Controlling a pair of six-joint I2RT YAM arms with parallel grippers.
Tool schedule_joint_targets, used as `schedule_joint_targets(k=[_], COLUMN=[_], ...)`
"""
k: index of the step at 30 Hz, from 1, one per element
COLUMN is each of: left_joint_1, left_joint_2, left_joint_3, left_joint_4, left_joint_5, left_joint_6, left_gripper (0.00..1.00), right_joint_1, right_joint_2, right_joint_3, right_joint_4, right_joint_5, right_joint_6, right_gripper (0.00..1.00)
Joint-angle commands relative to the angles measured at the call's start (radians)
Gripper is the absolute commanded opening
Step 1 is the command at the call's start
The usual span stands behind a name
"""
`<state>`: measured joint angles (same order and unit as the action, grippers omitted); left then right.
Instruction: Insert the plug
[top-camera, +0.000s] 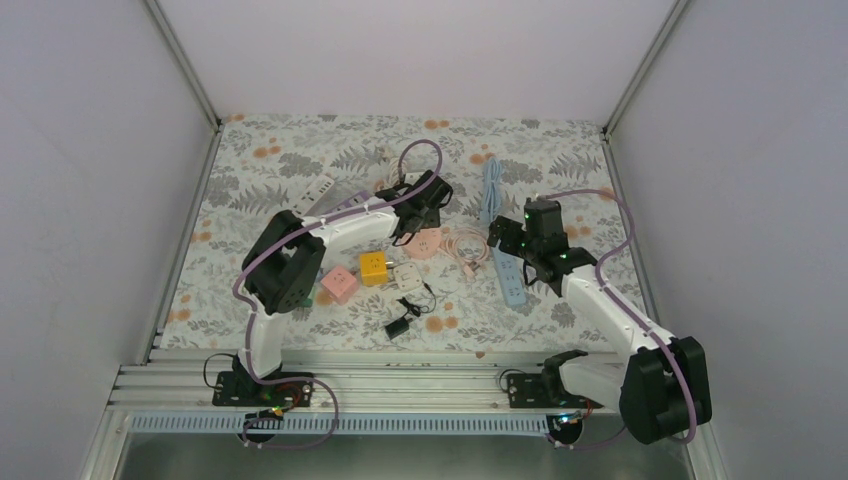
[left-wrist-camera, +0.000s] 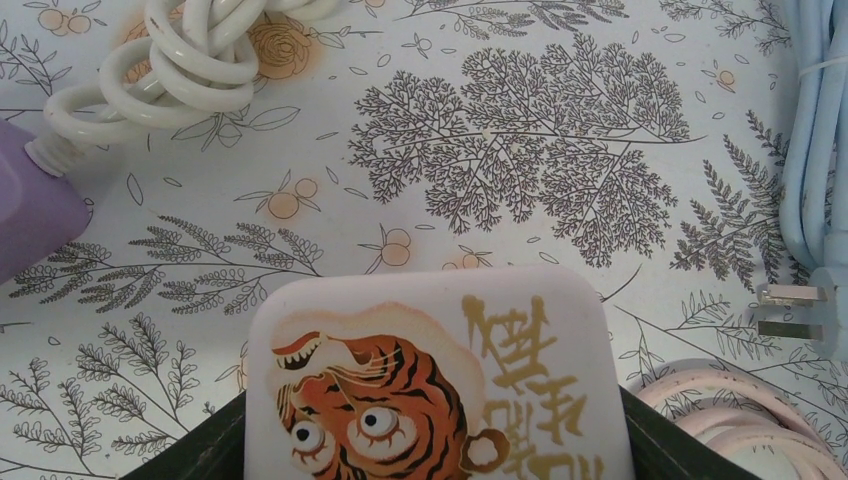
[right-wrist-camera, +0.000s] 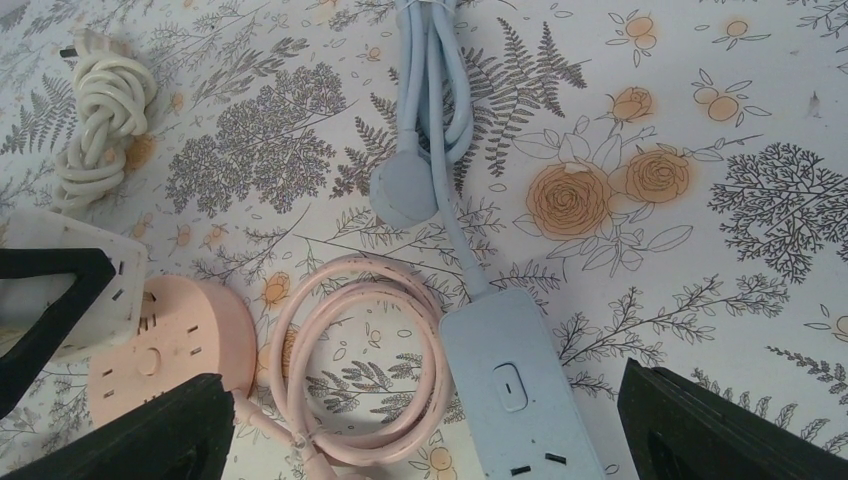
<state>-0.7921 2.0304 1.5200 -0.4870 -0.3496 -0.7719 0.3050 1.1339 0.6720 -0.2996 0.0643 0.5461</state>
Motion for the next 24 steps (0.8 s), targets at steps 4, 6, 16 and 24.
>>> schedule_joint_targets(k=[4, 6, 16, 24], left_joint_1=[0.012, 0.014, 0.04, 0.03], left_joint_2=[0.053, 0.046, 0.109, 0.124], left_joint_3=[-0.023, -0.03, 0.111, 0.132], left_joint_4=[-0.187, -0.213, -0.369, -0.319], left_joint_5=[0.066, 0.074, 0.08, 0.072], left_joint_6=[0.005, -0.008, -0.1, -0.138], left_gripper=[0.52, 0.52, 0.53, 0.53], right_joint_1=[-0.009, -0.009, -0.008, -0.009], right_joint_2=[-0.014, -0.018, -0.026, -0.028], right_joint_3=[-0.018, -0.022, -0.023, -0.022], right_joint_4=[0.01, 0.011, 0.012, 0.01], right_joint_5=[0.049, 0.049, 0.05, 0.059], right_joint_6=[-0.008, -0.006, -0.003, -0.003], right_gripper=[0.98, 0.98, 0.98, 0.98])
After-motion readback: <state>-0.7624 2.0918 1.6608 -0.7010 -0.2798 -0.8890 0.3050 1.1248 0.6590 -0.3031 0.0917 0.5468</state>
